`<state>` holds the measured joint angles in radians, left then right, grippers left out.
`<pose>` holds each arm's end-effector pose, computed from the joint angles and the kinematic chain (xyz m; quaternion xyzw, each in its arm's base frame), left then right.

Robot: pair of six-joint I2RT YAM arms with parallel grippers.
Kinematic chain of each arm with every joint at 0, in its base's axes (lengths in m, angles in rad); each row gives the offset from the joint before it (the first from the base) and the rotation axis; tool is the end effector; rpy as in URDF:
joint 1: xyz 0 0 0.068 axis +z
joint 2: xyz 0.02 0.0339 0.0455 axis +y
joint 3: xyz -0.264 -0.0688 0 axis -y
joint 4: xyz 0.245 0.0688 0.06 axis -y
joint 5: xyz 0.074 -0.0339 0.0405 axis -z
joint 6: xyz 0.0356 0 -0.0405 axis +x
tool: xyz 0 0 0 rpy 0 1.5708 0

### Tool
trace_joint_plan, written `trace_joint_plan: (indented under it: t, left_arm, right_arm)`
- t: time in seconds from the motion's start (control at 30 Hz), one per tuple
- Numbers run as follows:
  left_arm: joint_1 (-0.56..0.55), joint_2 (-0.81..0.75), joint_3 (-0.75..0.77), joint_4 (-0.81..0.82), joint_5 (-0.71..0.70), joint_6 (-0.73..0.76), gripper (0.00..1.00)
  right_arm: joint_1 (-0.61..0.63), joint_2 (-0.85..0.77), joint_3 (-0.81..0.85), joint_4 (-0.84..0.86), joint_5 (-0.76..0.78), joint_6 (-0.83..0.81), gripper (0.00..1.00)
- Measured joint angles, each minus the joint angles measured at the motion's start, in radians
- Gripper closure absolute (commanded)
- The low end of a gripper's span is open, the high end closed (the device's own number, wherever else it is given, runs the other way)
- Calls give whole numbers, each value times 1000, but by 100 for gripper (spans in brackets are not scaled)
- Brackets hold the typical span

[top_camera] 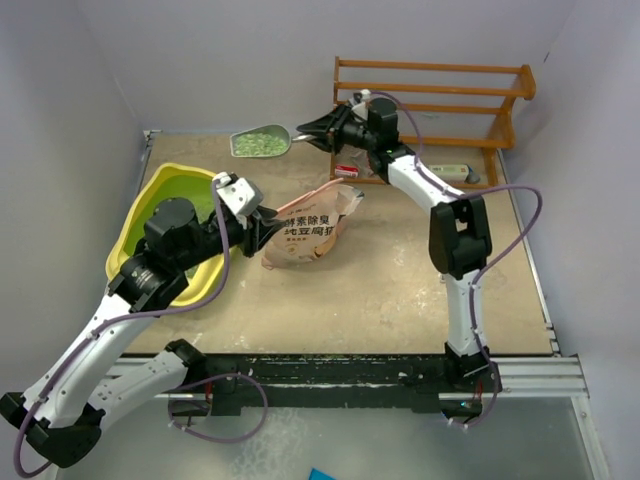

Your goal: Fill the litter box with clean litter

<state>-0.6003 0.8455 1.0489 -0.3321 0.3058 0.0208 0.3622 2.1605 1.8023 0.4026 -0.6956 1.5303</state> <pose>0.1423 -0.1104 0.4055 0.3226 0.6761 -0.2960 0.5926 0.4768 0.2051 0.3077 0.1529 0.6779 0.6889 0.2061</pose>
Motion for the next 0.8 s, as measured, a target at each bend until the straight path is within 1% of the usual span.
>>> trace_joint_plan:
  t: [0.17,0.3,0.57,0.8]
  left_arm:
    - [-3,-13,0,0,5,-6,67]
    - [-4,-13,0,0,6,-10,67]
    - [-5,-31,0,-10,13,-10,67]
    - [-5,-69,-20,-29,14,-10,67]
  right_arm:
    - [90,97,200,-84,6,-55,100]
    - [152,160,312,-135,6,-88,100]
    - [259,244,434,-224,18,-167,100]
    - [320,335,595,-272,25,-275,100]
